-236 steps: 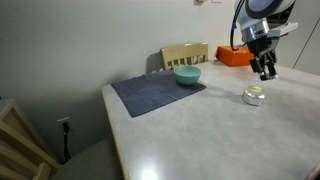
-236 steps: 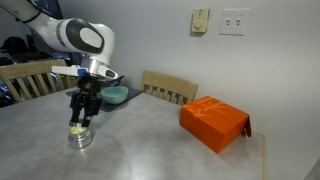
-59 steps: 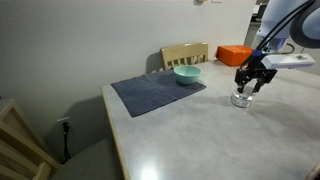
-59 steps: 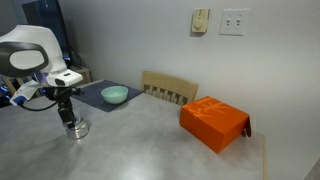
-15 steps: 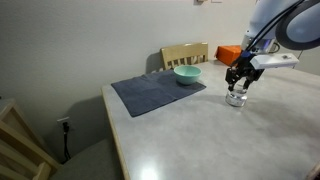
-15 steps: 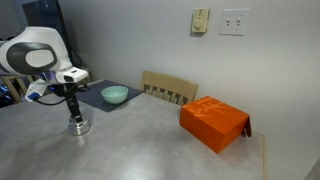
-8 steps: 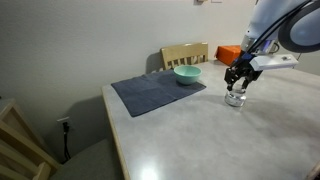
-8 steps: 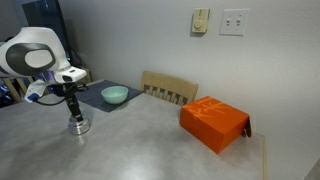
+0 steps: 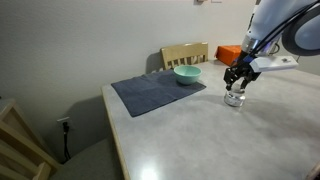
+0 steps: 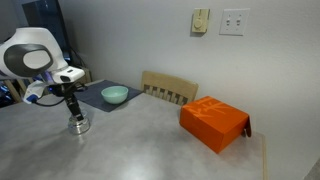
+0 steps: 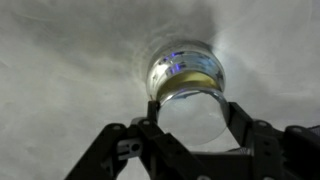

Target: Put the lid on top of the silver container

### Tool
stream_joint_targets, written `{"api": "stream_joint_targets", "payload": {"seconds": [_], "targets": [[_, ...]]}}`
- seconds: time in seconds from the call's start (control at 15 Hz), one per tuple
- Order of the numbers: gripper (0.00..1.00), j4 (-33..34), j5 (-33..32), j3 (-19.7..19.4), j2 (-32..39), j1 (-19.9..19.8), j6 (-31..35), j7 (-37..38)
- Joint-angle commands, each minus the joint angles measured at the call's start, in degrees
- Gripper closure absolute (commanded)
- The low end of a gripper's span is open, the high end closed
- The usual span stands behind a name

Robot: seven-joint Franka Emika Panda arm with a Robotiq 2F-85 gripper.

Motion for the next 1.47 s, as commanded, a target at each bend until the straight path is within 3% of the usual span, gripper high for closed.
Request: {"api": "stream_joint_targets", "payload": {"seconds": [0.0, 0.8, 1.4], "targets": [[0.56, -2.1, -2.0, -2.1, -0.3, 2.2, 3.1, 2.0], [0.56, -3.7, -10.8, -10.5, -1.5, 11.3, 4.4, 13.0], [0.56, -5.6, -11.8, -12.3, -4.0, 14.0, 4.0, 15.1]]}}
